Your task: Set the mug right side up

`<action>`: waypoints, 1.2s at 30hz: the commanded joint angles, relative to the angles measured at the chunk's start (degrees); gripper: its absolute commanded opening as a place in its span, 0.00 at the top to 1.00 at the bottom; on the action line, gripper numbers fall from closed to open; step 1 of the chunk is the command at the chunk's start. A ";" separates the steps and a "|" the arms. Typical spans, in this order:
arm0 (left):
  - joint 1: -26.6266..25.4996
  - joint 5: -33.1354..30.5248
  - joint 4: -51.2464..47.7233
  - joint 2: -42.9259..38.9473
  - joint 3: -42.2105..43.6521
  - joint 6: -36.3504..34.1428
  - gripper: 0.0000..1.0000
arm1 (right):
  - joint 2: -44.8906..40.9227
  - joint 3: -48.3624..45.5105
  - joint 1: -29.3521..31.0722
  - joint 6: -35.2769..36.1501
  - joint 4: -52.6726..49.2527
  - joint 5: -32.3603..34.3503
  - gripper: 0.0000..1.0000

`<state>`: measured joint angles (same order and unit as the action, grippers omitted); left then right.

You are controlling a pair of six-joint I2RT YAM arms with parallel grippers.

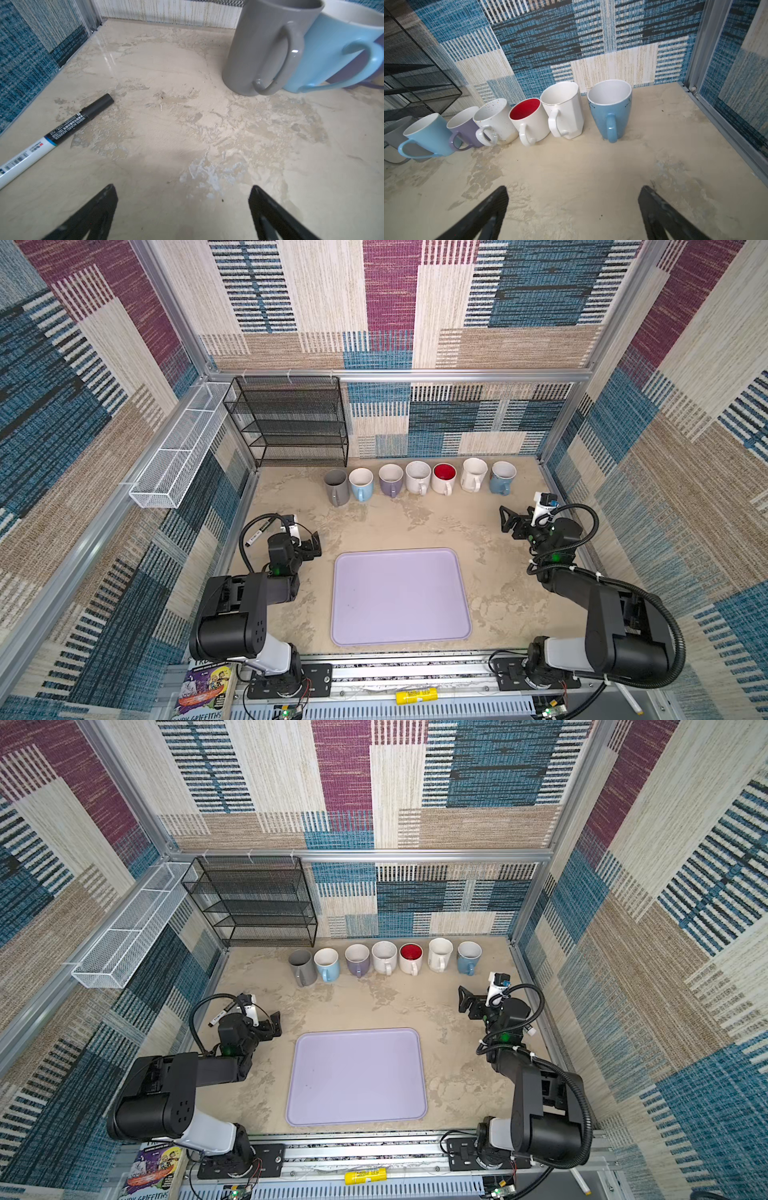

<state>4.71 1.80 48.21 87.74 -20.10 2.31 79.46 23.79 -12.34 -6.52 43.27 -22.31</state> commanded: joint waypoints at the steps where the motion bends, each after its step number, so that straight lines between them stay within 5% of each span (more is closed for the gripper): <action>1: 0.39 0.02 6.24 -0.24 0.38 1.08 0.01 | 2.91 -1.08 0.03 1.20 8.74 0.69 0.00; 6: 0.30 -0.35 5.84 0.06 -0.12 1.12 0.01 | 8.48 -2.08 0.03 0.66 14.47 -0.56 0.00; 16: -0.65 -2.75 3.46 -0.05 -1.26 0.78 0.01 | 5.73 -6.39 0.19 0.98 19.36 0.44 0.00; 20: -0.65 0.78 6.76 -0.07 0.42 -0.66 0.01 | 4.82 -8.38 1.07 1.48 21.93 2.16 0.00; 30: -0.14 2.09 0.77 0.84 -3.32 -0.37 0.01 | 9.33 -0.50 6.73 6.90 11.53 6.44 0.00; 34: -0.14 1.98 0.49 0.66 -3.35 -0.38 0.01 | 7.43 -10.64 9.08 6.51 26.33 15.75 0.00; 35: -0.23 1.99 0.53 0.65 -3.37 -0.41 0.01 | 10.73 -14.53 9.44 5.54 39.42 18.85 0.00; 36: -0.24 1.74 0.60 0.79 -3.37 -0.46 0.01 | 8.67 -13.75 9.44 4.74 33.87 20.99 0.00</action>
<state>4.47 3.31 48.60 88.42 -23.09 2.42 88.23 11.94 -3.60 -1.39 66.48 -10.55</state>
